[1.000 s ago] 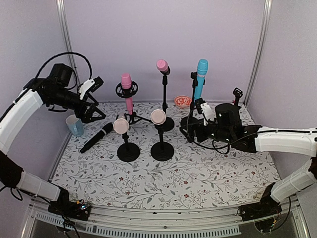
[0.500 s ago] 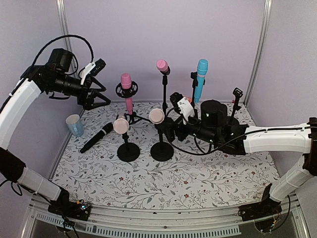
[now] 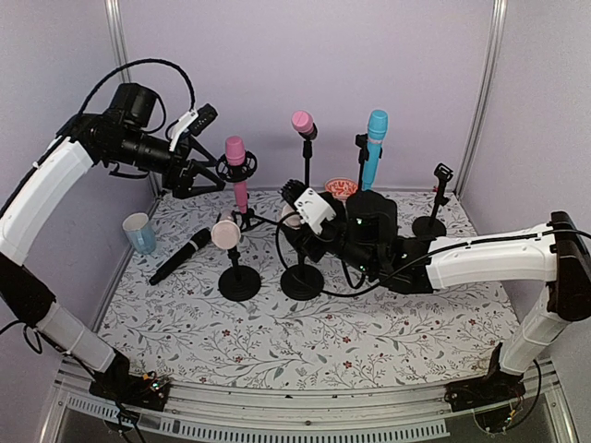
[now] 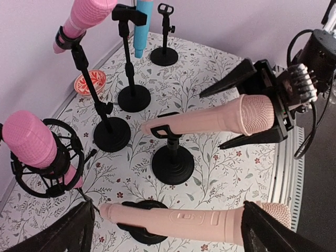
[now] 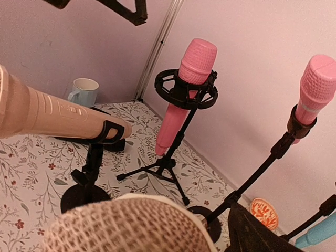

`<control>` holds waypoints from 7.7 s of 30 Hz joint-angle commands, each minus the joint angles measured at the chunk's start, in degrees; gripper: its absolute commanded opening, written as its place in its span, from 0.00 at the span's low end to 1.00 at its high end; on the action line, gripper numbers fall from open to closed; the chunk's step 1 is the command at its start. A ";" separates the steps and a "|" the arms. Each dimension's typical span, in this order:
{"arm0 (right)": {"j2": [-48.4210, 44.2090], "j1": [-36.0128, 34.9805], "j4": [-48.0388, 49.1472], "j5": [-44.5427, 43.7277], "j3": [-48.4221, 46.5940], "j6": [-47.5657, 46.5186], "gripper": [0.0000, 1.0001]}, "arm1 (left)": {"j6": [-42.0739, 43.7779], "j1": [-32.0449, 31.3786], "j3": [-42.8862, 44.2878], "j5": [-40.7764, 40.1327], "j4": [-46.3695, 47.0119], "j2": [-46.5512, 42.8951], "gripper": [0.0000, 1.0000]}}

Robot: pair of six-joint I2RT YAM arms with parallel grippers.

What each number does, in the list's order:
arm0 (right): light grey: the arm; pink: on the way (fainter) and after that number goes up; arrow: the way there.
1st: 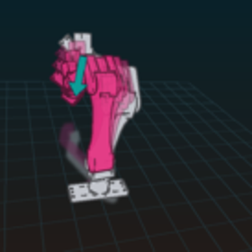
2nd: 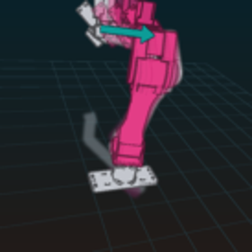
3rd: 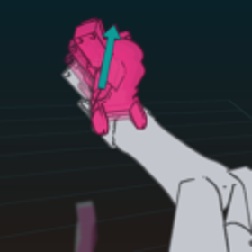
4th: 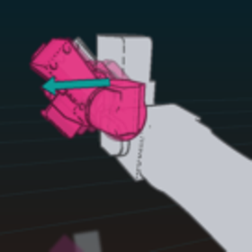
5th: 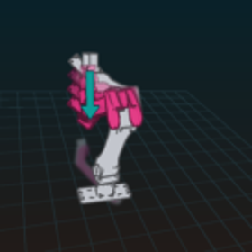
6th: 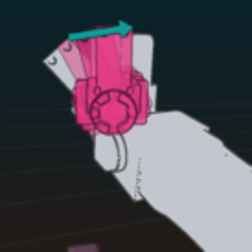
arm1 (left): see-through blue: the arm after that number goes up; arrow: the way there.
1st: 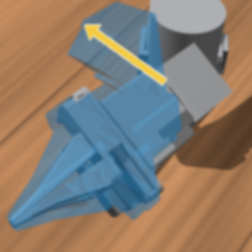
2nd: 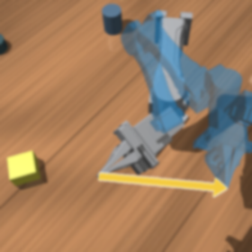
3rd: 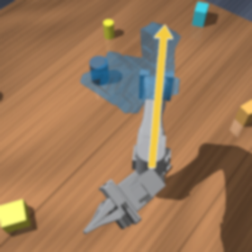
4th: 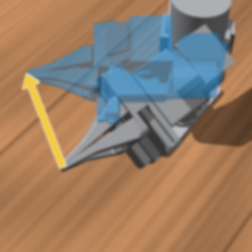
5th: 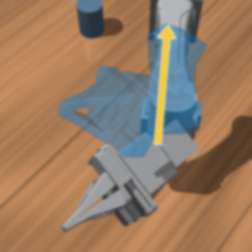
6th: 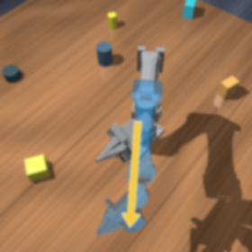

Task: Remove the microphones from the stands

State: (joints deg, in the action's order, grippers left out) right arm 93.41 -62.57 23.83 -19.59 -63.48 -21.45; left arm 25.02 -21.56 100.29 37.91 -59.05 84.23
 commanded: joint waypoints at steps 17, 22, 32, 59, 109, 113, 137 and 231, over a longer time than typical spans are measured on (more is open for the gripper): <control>-13.55 5.72 4.99 -1.76 0.53 -1.79 0.09 | -10.09 -16.41 13.13 -6.31 10.83 17.52 0.92; -16.88 6.36 3.83 -0.99 -1.36 0.47 0.09 | -11.66 -20.08 16.73 -8.27 13.10 21.27 0.89; -18.55 6.49 3.75 4.23 -5.15 6.71 0.06 | -18.37 -22.98 17.79 -6.54 15.89 24.96 0.80; -17.54 4.86 10.40 11.36 -9.78 13.80 0.02 | -22.61 -22.00 13.12 0.23 17.63 25.30 0.61; -41.33 -1.94 -4.69 4.91 -5.33 -1.09 0.00 | -26.00 -19.70 1.68 -8.05 33.95 30.02 0.00; -43.35 -1.94 -6.09 4.43 -5.30 -0.73 0.00 | -25.33 -19.82 -3.02 -8.96 38.27 29.06 0.00; -40.48 -1.92 -10.21 0.11 -2.64 0.53 0.00 | -18.91 -22.23 -2.56 5.79 41.50 32.33 0.37; -11.67 5.21 -33.41 5.31 -9.14 35.24 0.99 | 22.32 25.58 -48.78 -22.88 11.93 -18.76 0.03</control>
State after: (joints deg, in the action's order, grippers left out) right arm 80.36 -57.67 -6.83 -14.46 -74.52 12.80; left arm 47.07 4.03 55.88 14.37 -49.47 65.39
